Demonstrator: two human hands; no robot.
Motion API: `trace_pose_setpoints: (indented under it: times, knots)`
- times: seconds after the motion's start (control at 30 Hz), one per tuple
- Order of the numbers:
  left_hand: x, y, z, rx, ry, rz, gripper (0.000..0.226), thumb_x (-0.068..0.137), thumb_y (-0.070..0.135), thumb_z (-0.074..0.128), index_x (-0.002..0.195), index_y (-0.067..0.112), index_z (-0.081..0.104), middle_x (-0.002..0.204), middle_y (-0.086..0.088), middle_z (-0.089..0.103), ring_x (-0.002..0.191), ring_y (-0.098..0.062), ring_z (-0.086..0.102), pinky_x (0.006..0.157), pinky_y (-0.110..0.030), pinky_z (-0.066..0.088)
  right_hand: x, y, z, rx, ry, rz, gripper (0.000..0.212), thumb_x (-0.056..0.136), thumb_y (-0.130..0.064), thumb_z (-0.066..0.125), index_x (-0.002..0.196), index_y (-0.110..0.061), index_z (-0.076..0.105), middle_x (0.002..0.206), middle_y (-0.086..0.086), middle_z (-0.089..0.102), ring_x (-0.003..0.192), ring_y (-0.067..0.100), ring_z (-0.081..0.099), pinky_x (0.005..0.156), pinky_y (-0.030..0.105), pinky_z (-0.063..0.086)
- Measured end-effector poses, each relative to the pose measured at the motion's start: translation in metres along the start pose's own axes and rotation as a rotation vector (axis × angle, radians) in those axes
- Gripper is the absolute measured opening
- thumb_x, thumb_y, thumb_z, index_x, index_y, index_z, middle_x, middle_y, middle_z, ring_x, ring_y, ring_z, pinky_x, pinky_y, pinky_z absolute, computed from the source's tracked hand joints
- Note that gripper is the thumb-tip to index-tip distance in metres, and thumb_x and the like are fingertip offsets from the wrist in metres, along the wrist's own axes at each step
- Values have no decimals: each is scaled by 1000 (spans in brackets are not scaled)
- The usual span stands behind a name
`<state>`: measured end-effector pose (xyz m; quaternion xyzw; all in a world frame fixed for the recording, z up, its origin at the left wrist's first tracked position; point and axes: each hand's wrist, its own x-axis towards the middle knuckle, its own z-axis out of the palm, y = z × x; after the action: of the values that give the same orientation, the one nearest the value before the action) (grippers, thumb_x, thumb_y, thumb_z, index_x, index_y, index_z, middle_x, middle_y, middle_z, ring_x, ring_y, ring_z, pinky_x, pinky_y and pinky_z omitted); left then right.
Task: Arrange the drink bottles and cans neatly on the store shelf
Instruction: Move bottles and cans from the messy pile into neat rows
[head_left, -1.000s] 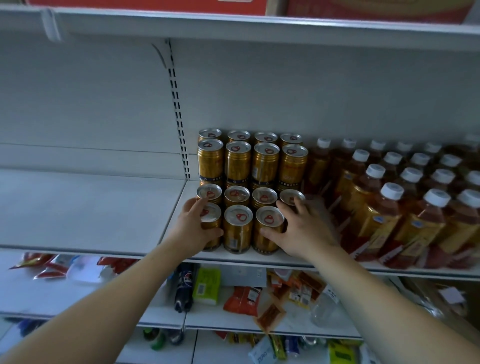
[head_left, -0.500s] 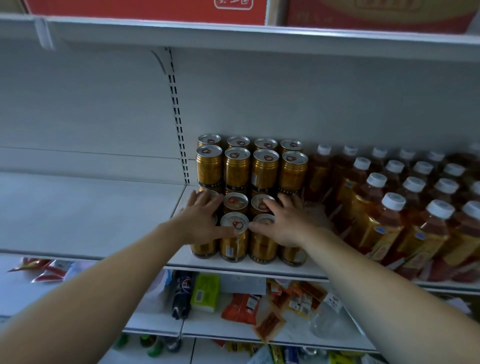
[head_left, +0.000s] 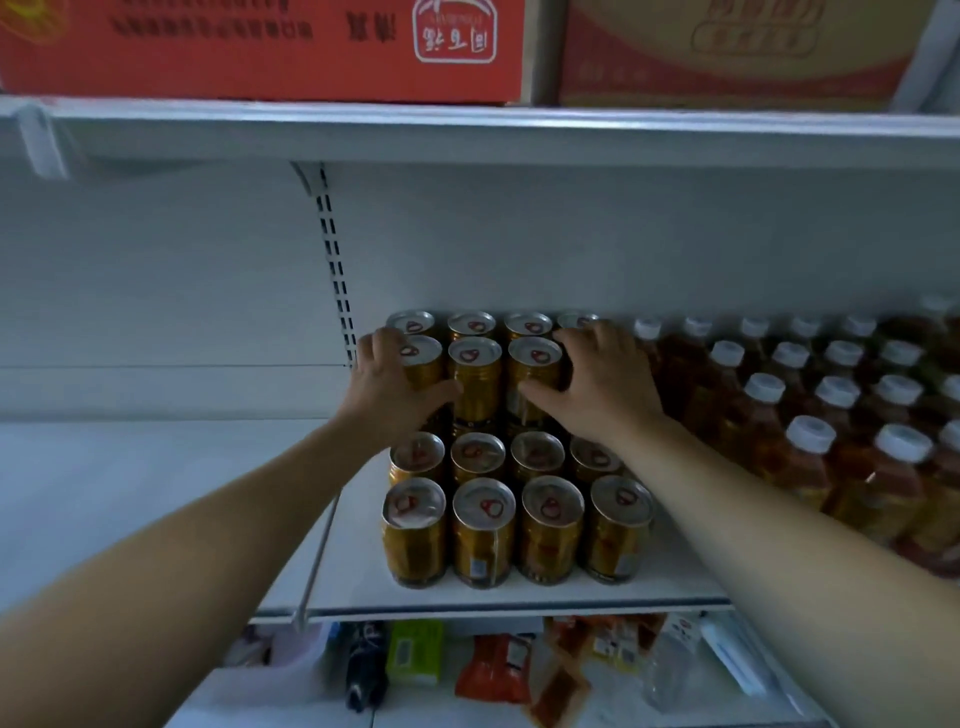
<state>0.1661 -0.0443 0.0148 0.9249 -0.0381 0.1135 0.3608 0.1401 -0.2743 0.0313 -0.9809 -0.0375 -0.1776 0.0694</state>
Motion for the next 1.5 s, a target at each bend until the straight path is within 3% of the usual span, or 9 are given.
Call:
trace_pose_setpoints:
  times: [0.17, 0.27, 0.43, 0.63, 0.73, 0.97, 1.17, 1.33, 1.5]
  knots:
    - [40, 16, -7, -55, -128, -107, 105, 64, 50, 82, 147, 25, 22, 148, -8, 22, 132, -32, 34, 104, -42, 39, 55, 16, -4, -2, -307, -22, 100, 70, -84, 50, 151, -33, 21, 157, 6, 19, 143, 32, 18, 111, 51, 28]
    - [53, 12, -6, -172, -232, -103, 106, 44, 64, 84, 135, 24, 47, 133, -4, 52, 119, -23, 53, 101, -44, 45, 71, 25, 3, 41, -469, -25, 109, 61, -93, 42, 152, -40, 12, 162, 1, 6, 148, 31, 5, 115, 55, 21]
    - [49, 10, 0, -275, -223, -2, 47, 75, 11, 79, 114, 21, 54, 95, 19, 57, 75, 16, 57, 62, -1, 44, 71, 26, 11, -5, -453, -67, 109, 63, -95, 31, 153, -38, 9, 163, 3, 6, 148, 34, 4, 114, 52, 19]
    - [48, 6, -2, -339, -220, -34, 52, 75, 14, 78, 118, 27, 53, 100, 18, 60, 88, 9, 60, 72, -6, 47, 70, 23, 14, -28, -458, -63, 113, 60, -98, 27, 153, -37, 8, 163, 4, 4, 148, 36, 5, 114, 55, 21]
    - [46, -1, 0, -513, -123, -171, 81, 72, 16, 81, 141, 26, 40, 123, 3, 55, 112, -17, 55, 97, -32, 47, 71, 26, 11, -7, -497, -64, 116, 57, -98, 30, 153, -39, 5, 164, 2, -1, 148, 34, 0, 116, 54, 17]
    - [47, -10, 10, -561, -108, -186, 60, 67, 10, 82, 121, 26, 60, 111, -2, 66, 101, -18, 63, 89, -34, 53, 73, 28, 15, -24, -460, -79, 117, 55, -98, 33, 152, -39, 9, 163, 0, 5, 148, 32, 4, 114, 55, 22]
    - [46, -6, 8, -448, -131, -109, 48, 76, 11, 76, 112, 34, 54, 94, 13, 61, 88, -5, 59, 81, -24, 48, 72, 24, 15, -50, -463, -76, 127, 45, -102, 22, 153, -37, 6, 163, 0, -3, 149, 32, 1, 114, 57, 21]
    - [58, -4, -6, -45, -285, 10, 45, 73, 44, 76, 110, 34, 52, 96, 15, 61, 90, -5, 59, 77, -22, 48, 73, 20, 12, -76, -467, -70, 116, 59, -97, 32, 153, -35, 5, 163, 1, -1, 148, 33, 1, 113, 58, 21]
    - [58, -6, 9, 145, -192, 12, 105, 42, 83, 60, 131, 29, 47, 125, 2, 53, 111, -20, 54, 94, -41, 49, 69, 18, 18, -99, -383, -92, 111, 64, -95, 33, 152, -31, 12, 163, 4, 7, 147, 34, 10, 111, 55, 27]
